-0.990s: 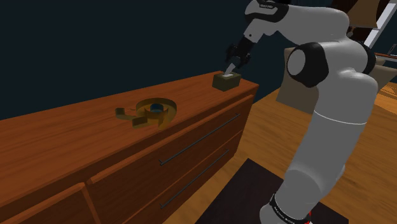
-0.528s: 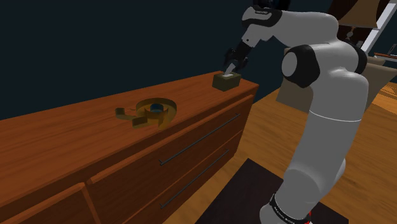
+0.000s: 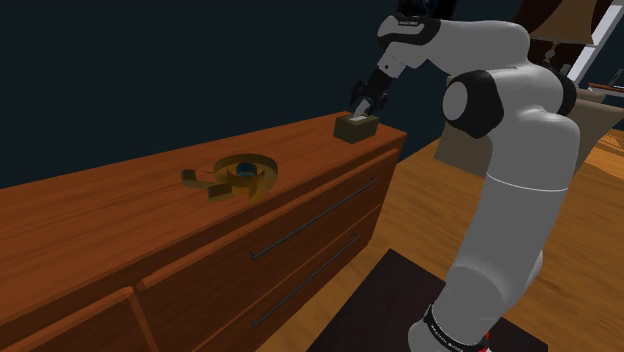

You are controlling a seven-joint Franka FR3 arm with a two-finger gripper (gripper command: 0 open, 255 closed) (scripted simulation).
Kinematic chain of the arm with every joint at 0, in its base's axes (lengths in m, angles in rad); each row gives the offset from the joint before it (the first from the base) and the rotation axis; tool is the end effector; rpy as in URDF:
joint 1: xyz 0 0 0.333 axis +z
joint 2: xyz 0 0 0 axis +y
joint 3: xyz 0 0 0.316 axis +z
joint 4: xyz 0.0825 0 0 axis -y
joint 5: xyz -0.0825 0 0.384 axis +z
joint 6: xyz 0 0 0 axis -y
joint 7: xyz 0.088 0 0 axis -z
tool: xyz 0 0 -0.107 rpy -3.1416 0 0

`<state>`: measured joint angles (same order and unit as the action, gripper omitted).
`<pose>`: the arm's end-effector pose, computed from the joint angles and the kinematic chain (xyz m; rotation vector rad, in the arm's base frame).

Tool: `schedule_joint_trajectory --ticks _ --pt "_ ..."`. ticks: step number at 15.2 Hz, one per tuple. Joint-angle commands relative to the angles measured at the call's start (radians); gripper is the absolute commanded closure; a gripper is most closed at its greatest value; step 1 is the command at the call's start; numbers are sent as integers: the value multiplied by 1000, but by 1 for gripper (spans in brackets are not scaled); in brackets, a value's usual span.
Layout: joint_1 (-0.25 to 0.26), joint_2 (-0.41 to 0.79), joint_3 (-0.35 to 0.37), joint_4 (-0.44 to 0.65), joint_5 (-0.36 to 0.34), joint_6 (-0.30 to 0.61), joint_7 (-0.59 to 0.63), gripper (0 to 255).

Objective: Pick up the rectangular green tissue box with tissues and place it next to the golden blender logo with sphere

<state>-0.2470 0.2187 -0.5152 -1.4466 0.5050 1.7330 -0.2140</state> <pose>0.5082 -0.3763 0.5913 -2.6896 0.8189 -0.3824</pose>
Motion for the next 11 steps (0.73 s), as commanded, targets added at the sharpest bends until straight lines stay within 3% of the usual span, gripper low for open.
schedule_joint_trajectory --ticks 1,2,11 --pt "0 0 0 0 0 0 0 0" --pt "0 0 0 0 0 0 0 255" --pt "0 0 0 0 0 0 0 255"
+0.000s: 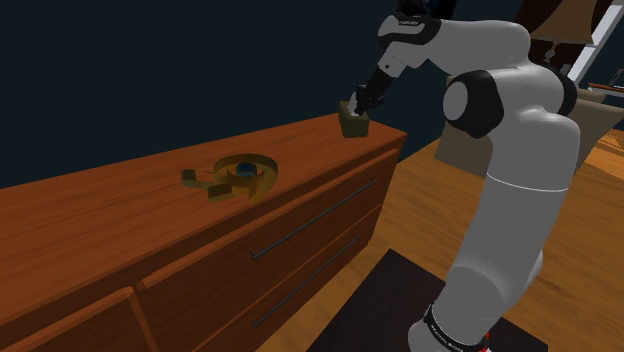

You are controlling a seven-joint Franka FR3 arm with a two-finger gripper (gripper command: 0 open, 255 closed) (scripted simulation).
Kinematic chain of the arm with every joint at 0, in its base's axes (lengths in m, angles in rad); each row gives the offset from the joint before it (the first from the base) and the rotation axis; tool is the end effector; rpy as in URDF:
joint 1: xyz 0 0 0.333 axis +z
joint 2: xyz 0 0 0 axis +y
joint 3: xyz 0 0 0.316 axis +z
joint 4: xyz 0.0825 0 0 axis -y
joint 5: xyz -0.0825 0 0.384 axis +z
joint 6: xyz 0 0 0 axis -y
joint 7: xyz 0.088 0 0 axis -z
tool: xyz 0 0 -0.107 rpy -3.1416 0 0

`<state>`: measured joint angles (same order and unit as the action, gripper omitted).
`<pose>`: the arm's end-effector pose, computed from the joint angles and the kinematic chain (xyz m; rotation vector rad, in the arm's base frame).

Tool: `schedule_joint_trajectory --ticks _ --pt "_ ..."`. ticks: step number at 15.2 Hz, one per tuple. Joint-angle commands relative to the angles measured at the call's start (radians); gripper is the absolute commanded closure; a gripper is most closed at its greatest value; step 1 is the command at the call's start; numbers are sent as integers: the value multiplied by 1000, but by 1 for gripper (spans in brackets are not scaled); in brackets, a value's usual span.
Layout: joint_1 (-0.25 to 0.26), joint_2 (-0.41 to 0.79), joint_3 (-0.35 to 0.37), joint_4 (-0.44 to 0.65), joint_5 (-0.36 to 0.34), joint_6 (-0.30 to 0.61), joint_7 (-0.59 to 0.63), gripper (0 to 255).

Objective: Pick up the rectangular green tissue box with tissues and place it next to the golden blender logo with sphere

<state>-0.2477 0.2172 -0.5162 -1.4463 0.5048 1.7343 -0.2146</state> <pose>0.5072 -0.3772 0.5924 -2.6899 0.8204 -0.3870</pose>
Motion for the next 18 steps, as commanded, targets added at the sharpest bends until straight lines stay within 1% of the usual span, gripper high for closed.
schedule_joint_trajectory --ticks 1,11,18 --pt "-2 4 0 16 1 -15 5 255" --pt "-39 54 -4 215 24 -164 48 255" --pt "-90 121 -4 406 64 -289 83 255"
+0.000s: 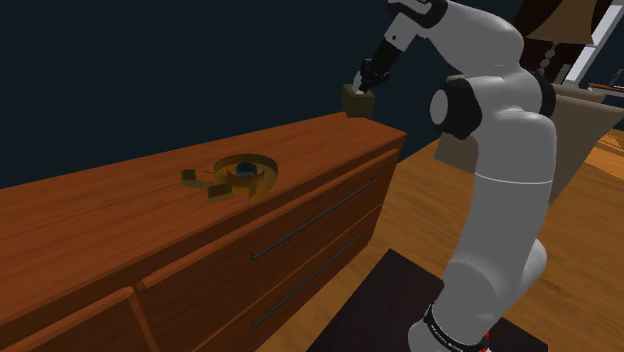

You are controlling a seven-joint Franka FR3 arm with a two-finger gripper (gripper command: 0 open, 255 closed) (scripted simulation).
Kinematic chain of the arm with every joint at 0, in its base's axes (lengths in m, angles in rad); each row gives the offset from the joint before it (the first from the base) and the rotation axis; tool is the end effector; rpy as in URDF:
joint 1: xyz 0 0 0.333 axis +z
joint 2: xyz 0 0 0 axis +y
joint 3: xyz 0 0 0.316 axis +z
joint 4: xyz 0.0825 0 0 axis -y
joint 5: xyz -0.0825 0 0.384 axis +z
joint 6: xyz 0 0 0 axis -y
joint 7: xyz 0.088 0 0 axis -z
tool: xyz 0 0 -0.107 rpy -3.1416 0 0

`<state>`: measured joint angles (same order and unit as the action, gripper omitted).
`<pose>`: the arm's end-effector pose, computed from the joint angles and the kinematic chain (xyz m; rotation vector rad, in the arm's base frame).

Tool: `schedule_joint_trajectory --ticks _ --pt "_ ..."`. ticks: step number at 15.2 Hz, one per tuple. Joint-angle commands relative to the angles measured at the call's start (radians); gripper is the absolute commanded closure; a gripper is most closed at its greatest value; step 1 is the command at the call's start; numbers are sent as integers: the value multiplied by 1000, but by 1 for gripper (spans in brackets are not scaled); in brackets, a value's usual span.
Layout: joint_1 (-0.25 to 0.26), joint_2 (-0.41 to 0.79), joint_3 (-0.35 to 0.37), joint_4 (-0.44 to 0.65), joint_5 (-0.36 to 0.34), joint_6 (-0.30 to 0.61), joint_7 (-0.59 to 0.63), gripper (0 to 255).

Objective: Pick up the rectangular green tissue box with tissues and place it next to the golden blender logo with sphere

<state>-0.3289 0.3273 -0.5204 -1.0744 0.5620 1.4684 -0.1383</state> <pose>0.5087 -0.3772 0.6795 -2.6894 0.8194 -0.3832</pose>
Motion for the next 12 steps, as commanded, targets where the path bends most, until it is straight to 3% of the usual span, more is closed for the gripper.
schedule_joint_trajectory --ticks 1,2,7,12 --pt "-19 24 1 67 15 -43 13 255" --pt "-28 33 2 92 22 -58 18 255" --pt "116 -155 17 -106 -92 8 105 255" --pt "214 -305 69 -227 -188 44 222 255"
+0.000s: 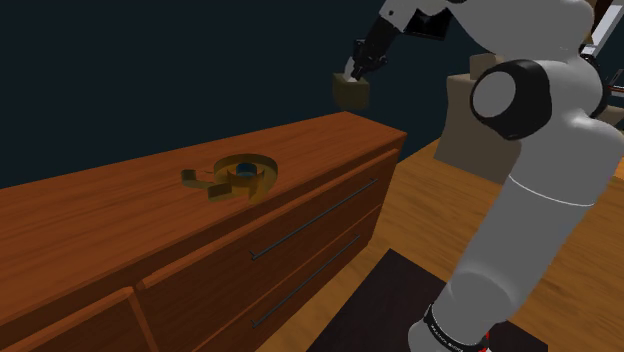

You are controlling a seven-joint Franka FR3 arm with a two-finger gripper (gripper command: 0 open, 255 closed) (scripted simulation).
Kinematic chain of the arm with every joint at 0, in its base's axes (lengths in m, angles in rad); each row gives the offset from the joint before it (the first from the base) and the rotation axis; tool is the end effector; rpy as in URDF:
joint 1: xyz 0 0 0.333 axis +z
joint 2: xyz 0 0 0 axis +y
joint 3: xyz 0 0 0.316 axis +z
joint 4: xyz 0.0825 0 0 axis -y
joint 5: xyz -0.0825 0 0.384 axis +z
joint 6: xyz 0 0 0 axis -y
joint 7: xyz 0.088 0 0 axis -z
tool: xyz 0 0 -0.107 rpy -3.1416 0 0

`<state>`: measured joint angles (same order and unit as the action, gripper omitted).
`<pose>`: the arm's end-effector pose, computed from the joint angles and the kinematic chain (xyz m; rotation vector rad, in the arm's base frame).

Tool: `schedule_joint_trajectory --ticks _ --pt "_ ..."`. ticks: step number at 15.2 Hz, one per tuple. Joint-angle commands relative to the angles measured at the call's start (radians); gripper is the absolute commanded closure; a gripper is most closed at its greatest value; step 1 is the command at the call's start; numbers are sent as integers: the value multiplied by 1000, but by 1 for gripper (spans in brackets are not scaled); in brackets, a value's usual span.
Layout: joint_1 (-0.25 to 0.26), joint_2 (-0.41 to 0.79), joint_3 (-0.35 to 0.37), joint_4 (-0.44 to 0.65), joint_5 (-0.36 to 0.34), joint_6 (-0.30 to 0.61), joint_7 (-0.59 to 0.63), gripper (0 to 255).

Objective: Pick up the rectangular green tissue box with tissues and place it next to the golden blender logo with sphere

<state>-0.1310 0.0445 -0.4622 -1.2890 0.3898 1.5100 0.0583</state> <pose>0.4860 -0.2664 0.7354 -2.6893 0.8167 -0.3826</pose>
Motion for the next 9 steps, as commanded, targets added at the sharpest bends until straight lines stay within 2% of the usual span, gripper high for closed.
schedule_joint_trajectory --ticks 1,9 --pt "31 -48 25 -31 -32 7 51 255" --pt "121 -201 150 -112 -128 10 257 255"
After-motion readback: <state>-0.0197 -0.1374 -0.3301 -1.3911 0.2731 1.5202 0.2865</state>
